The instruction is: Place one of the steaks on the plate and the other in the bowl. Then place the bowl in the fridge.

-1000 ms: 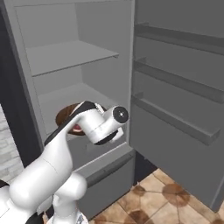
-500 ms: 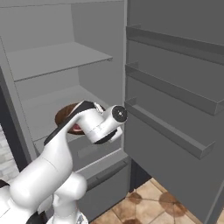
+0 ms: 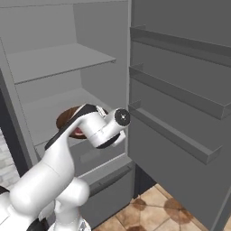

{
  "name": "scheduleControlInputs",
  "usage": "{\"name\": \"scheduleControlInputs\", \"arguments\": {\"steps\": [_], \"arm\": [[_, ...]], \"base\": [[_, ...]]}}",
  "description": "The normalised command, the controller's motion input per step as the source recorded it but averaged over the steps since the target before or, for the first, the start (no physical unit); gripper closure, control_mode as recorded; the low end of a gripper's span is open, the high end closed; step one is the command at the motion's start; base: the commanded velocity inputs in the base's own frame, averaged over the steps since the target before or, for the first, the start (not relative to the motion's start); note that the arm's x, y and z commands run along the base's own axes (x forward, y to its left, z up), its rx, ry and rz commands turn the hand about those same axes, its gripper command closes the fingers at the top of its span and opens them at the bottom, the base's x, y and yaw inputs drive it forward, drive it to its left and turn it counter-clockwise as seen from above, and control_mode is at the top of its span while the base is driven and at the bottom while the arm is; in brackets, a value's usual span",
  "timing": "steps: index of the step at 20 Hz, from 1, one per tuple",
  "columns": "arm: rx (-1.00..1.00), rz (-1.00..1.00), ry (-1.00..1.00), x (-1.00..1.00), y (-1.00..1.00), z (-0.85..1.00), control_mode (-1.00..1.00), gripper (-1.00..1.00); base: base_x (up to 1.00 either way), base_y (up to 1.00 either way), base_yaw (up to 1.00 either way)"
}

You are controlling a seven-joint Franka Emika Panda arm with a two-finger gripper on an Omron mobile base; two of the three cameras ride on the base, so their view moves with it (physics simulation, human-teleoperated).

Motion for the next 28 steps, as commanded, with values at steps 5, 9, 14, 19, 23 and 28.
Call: {"name": "scheduleControlInputs", "arguments": {"steps": [5, 9, 14, 19, 23, 28], "arm": [[0.0, 0.0, 0.0, 0.5, 0.31, 0.0, -1.0, 1.0], [0.0, 0.0, 0.0, 0.73, 0.54, 0.0, -1.0, 1.0], [0.0, 0.0, 0.0, 0.68, 0.44, 0.0, -1.0, 1.0], [0.0, -0.01, 0.0, 0.61, 0.41, -0.06, -1.0, 1.0], [0.0, 0.0, -0.01, 0.5, 0.56, -0.05, -1.0, 1.0], [0.0, -0.01, 0.0, 0.41, 0.49, -0.04, -1.0, 1.0]], "base": [[0.08, 0.04, 0.0], [0.0, 0.0, 0.0], [0.0, 0.0, 0.0], [0.0, 0.0, 0.0], [0.0, 0.0, 0.0], [0.0, 0.0, 0.0]]}}
